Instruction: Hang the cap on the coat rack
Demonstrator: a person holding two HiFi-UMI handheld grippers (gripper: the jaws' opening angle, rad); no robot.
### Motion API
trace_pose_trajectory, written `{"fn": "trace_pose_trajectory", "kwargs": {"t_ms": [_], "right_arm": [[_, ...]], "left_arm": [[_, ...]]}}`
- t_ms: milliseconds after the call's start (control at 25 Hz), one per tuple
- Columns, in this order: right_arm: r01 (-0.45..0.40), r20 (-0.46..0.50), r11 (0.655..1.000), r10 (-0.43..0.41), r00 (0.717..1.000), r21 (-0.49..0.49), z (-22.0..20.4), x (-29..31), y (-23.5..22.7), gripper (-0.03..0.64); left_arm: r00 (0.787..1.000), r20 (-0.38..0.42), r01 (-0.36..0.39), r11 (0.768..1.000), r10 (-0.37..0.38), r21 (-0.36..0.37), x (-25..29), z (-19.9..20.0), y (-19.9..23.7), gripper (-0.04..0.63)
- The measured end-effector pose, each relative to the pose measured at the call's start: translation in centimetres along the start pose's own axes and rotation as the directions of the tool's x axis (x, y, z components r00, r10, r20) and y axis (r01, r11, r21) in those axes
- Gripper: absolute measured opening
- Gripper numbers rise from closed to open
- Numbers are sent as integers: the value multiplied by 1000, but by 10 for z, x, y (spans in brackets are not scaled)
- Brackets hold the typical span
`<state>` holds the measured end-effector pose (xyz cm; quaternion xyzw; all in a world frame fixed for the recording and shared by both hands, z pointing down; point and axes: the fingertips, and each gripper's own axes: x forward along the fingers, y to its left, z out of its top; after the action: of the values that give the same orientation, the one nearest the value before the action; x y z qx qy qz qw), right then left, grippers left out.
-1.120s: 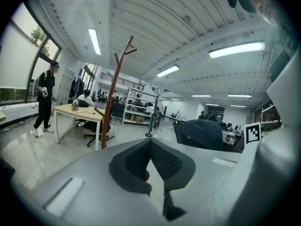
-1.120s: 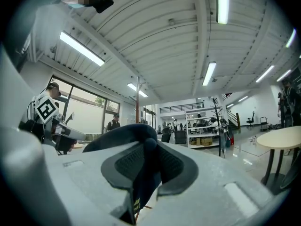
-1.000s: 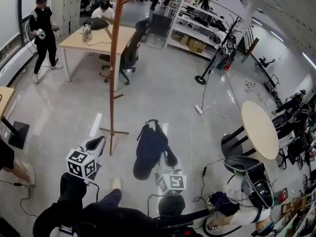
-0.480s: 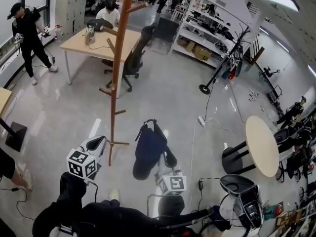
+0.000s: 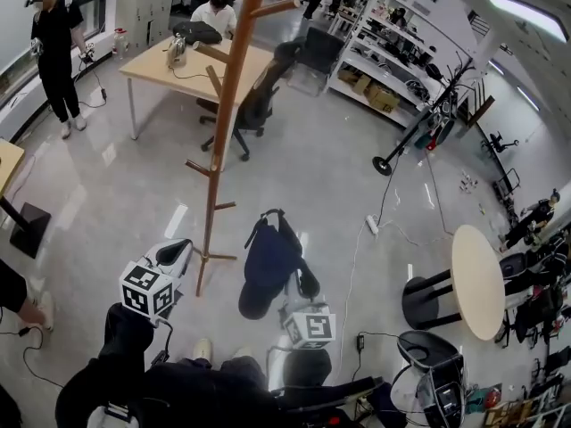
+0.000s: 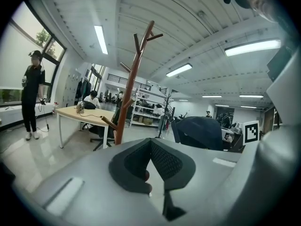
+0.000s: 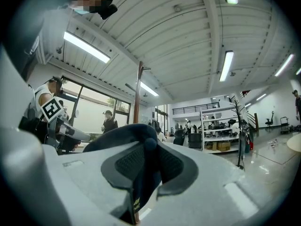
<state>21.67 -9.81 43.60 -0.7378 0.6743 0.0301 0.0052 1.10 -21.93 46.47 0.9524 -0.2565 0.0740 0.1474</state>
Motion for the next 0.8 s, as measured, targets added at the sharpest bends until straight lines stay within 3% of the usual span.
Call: {"fn": "trace_pose_trajectory", "kwargs": {"t_ms": [360,800], "right_arm": [[-130,-27,991,130,991,-10,-16,42,-22,77],[-292,-78,956,292,953,10,-69,96,-34,77]], "left_arm": [[996,2,-93,995,93,-26,31,-8,2,0],[975,-3,-223,973,223,-63,52,-43,13,0]]}}
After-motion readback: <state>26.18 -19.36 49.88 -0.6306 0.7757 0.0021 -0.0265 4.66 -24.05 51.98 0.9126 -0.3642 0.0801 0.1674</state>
